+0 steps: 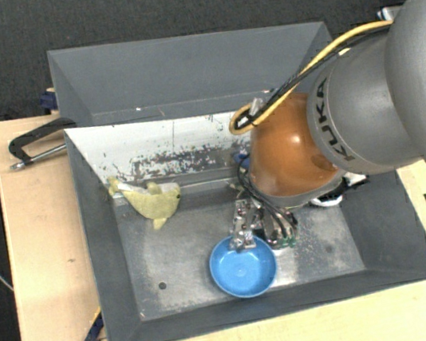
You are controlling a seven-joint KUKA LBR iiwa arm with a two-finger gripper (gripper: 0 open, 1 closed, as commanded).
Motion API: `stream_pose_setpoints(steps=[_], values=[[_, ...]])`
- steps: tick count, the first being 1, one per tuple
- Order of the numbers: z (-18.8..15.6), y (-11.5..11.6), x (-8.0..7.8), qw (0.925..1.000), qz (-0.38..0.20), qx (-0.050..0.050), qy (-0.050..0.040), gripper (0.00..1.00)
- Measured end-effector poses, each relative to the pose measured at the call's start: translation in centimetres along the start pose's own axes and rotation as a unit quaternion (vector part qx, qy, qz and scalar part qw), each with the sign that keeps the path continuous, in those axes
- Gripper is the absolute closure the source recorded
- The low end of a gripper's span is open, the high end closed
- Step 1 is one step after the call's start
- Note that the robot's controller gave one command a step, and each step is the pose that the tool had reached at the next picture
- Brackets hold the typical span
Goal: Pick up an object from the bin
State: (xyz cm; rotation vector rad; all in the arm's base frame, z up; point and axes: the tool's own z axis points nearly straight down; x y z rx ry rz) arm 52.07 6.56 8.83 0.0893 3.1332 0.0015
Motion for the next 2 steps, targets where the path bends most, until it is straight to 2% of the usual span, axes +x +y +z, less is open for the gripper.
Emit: stream_pose_setpoints(steps=[1,2], values=[[-9.1,0.2,-0.4,1.0,0.0,-0.001,-0.003,1.0],[-10.6,0.3,-0.5,1.0,-0.001,-0.001,-0.0001,1.0]])
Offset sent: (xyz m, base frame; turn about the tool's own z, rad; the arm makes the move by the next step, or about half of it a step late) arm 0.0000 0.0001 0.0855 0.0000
